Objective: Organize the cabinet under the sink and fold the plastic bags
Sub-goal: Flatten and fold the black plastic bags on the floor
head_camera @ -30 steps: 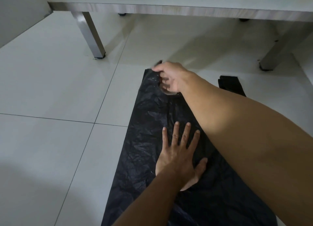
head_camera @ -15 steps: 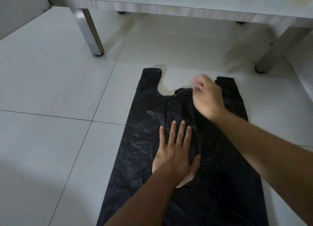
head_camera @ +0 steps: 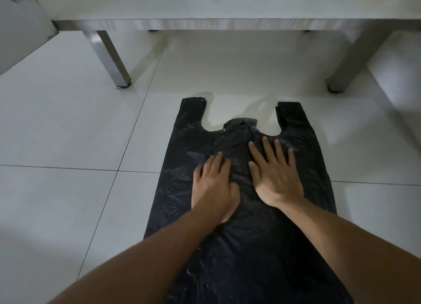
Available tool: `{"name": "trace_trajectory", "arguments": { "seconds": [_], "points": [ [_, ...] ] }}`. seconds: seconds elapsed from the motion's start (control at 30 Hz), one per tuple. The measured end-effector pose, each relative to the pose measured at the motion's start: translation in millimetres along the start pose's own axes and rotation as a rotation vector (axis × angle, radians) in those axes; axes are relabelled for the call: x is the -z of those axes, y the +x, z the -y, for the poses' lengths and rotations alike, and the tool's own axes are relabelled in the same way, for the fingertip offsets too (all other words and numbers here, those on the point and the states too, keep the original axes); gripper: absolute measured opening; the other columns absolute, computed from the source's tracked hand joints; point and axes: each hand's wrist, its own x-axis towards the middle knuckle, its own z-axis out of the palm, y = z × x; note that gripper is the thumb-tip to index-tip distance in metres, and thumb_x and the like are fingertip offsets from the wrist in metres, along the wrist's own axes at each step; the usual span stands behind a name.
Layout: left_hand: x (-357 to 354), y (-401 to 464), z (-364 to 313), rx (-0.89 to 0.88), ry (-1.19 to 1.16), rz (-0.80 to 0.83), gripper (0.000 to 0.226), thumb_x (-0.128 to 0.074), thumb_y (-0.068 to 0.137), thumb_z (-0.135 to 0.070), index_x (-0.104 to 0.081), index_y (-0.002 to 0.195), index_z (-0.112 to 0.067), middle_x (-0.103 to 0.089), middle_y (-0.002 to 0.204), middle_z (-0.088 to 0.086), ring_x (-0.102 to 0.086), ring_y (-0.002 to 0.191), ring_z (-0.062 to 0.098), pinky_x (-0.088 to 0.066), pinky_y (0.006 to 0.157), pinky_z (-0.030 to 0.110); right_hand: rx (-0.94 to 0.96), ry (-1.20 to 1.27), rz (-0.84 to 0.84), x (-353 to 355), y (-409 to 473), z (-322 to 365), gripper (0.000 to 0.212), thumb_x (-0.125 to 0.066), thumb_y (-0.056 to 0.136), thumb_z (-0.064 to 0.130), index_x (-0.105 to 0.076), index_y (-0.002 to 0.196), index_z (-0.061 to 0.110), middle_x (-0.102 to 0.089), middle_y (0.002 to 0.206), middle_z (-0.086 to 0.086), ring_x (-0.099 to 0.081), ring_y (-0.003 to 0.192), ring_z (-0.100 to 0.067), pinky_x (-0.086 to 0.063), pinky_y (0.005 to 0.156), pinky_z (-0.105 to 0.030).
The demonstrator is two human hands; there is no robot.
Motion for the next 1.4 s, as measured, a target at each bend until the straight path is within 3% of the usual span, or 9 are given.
{"name": "trace_trajectory", "arguments": {
  "seconds": [0.13,0.23,0.5,0.8,1.07,1.13,1.23,1.3,1.4],
  "points": [
    [6.3,47.8,27.9,-0.032,0.186,0.12,0.067,-0.014,0.099,-0.048,-0.001,0.155,-0.015,0.006,0.163,0.005,0.009,0.149,0.019,0.002,0.121,0.047,-0.003,0.002,-0.001,-0.4,0.2,0.7,0.069,0.004,0.091,0.059,-0.003,0.156,0.036,-0.001,0.165,-0.002,0.002,0.152,-0.028,0.0,0.121,-0.054],
    [6.5,77.1,56.1,-0.04,0.233,0.181,0.075,-0.01,0.098,-0.058,0.009,0.154,-0.013,0.013,0.162,0.005,0.016,0.148,0.018,0.006,0.121,0.047,-0.003,-0.007,-0.006,-0.9,0.1,0.5,0.072,0.004,0.09,0.064,-0.001,0.156,0.037,0.001,0.165,-0.002,0.002,0.152,-0.029,0.001,0.121,-0.054],
    [12.3,124.5,97.9,-0.011,0.272,0.14,0.087,-0.005,0.09,-0.069,0.008,0.154,-0.01,0.013,0.162,0.006,0.016,0.148,0.018,0.007,0.121,0.045,-0.014,-0.024,0.011,-1.2,1.3,1.9,0.077,0.011,0.085,0.068,0.006,0.155,0.039,0.009,0.165,-0.001,0.009,0.151,-0.027,0.005,0.121,-0.054],
    [18.5,158.0,107.5,-0.001,0.274,0.162,0.083,-0.008,0.094,-0.067,0.005,0.154,-0.013,0.011,0.162,0.005,0.014,0.148,0.018,0.007,0.12,0.048,-0.02,-0.012,-0.009,-2.1,0.9,2.2,0.075,0.005,0.088,0.068,0.0,0.156,0.038,0.002,0.165,-0.003,0.003,0.152,-0.029,0.0,0.121,-0.055],
    [16.4,154.9,104.4,0.018,0.366,0.117,0.076,-0.007,0.096,-0.061,0.002,0.155,-0.014,0.009,0.163,0.006,0.01,0.149,0.02,0.006,0.119,0.053,-0.02,-0.018,0.005,-0.8,0.8,2.1,0.075,0.007,0.086,0.068,0.005,0.155,0.038,0.008,0.165,-0.002,0.009,0.151,-0.027,0.004,0.121,-0.054],
    [19.9,146.0,90.0,-0.019,0.365,0.008,0.07,-0.01,0.099,-0.054,-0.008,0.155,-0.011,0.002,0.163,0.009,0.005,0.15,0.022,0.004,0.119,0.053,-0.018,-0.016,0.004,-0.6,0.3,2.2,0.075,0.007,0.087,0.068,0.004,0.156,0.038,0.008,0.165,-0.002,0.009,0.151,-0.027,0.003,0.121,-0.054],
    [21.5,111.8,54.2,-0.229,0.162,-0.101,0.063,-0.014,0.099,-0.045,-0.021,0.153,-0.013,-0.011,0.162,0.007,-0.003,0.15,0.019,-0.001,0.121,0.047,-0.015,0.003,-0.012,-2.0,0.5,2.2,0.075,0.004,0.088,0.068,0.0,0.156,0.036,0.004,0.165,-0.003,0.006,0.152,-0.028,0.002,0.121,-0.055],
    [15.3,81.4,40.9,-0.352,0.159,-0.01,0.068,-0.012,0.096,-0.049,-0.017,0.154,-0.014,-0.009,0.162,0.005,-0.001,0.15,0.018,-0.003,0.121,0.049,-0.02,0.013,-0.021,-3.1,0.8,2.3,0.076,0.001,0.089,0.068,-0.001,0.157,0.033,0.003,0.165,-0.003,0.005,0.152,-0.028,0.002,0.121,-0.055],
    [1.7,55.3,52.8,-0.298,0.348,0.168,0.08,0.005,0.088,-0.062,0.007,0.154,-0.017,0.014,0.162,0.001,0.019,0.147,0.015,0.004,0.12,0.05,-0.03,-0.003,-0.005,-4.7,2.5,1.3,0.08,0.004,0.088,0.067,0.006,0.157,0.027,0.008,0.165,-0.001,0.009,0.151,-0.026,0.005,0.121,-0.053]
  ]
}}
